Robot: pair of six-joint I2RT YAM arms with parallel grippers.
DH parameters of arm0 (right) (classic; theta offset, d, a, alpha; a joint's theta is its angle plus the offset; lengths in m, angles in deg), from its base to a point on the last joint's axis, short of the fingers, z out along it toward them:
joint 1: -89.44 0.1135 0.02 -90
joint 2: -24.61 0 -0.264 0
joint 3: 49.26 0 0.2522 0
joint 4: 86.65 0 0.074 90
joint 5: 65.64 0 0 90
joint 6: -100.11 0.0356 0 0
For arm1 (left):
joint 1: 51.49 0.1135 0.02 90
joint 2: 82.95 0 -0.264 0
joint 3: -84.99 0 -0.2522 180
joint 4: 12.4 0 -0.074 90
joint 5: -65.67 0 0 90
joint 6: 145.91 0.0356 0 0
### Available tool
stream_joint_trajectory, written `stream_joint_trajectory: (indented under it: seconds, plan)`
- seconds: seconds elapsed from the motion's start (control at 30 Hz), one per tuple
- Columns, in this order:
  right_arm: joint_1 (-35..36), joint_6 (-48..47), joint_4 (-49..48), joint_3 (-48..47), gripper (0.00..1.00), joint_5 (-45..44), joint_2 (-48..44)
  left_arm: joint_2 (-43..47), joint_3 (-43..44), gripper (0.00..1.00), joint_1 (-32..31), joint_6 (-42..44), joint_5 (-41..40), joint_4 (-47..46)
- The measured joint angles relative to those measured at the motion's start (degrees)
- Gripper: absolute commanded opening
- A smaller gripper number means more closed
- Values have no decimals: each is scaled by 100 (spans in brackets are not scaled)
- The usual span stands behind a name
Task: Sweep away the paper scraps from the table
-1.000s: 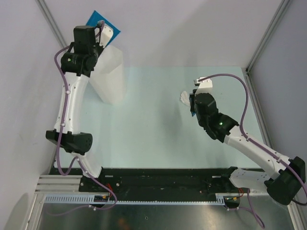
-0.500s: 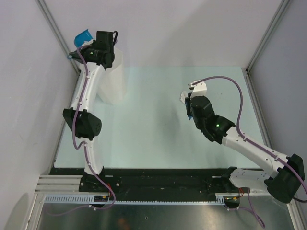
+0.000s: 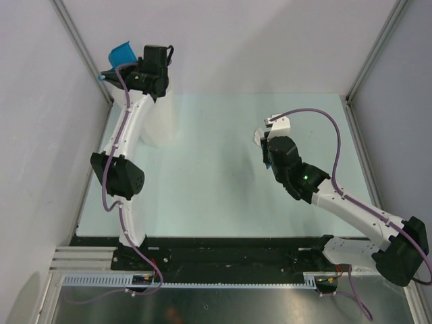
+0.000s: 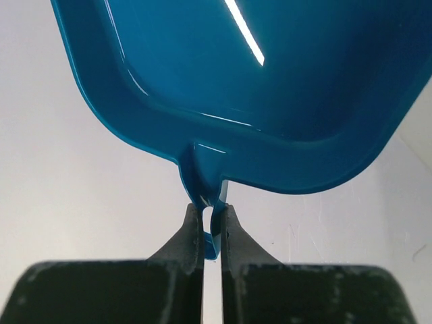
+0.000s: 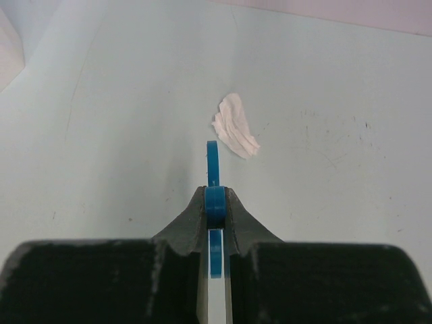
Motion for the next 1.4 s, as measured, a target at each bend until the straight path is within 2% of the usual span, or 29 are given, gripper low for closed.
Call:
stream_joint_trajectory:
  seconds: [0.37, 0.57, 0.73, 0.83, 0.93, 1.03, 1.1, 1.23, 1.4]
  plan:
    - [-413, -138, -201, 2, 0, 227, 66, 94, -125, 0, -7, 313, -85, -249]
    - [-1123, -527, -942, 2, 0, 640, 350, 557, -361, 0, -35, 157, 387, -273]
    - [-1727, -1639, -2505, 2, 0, 1003, 1276, 1725, -1019, 0, -179, -542, 1370, -308]
    - [-1891, -2719, -3622, -28, 0, 1414, 2317, 2660, -1609, 0, -245, -1117, 2100, -354]
    - [-1908, -3670, -4107, -175, 0, 1759, 3386, 3493, -2295, 0, -251, -1576, 2601, -420]
    - [-1891, -4422, -4113, -442, 0, 2107, 4151, 4216, -3182, 0, -258, -1915, 3016, -522]
    - [-1838, -4857, -4002, -474, 0, 2306, 4347, 4553, -3847, 0, -284, -2057, 3279, -560]
    - [-1624, -5152, -3410, -553, 0, 2966, 4190, 4789, -5097, 0, -328, -2205, 3807, -481]
    - [-1119, -4743, -2288, -568, 0, 3718, 3460, 4760, -6159, 0, -507, -2361, 4527, -197]
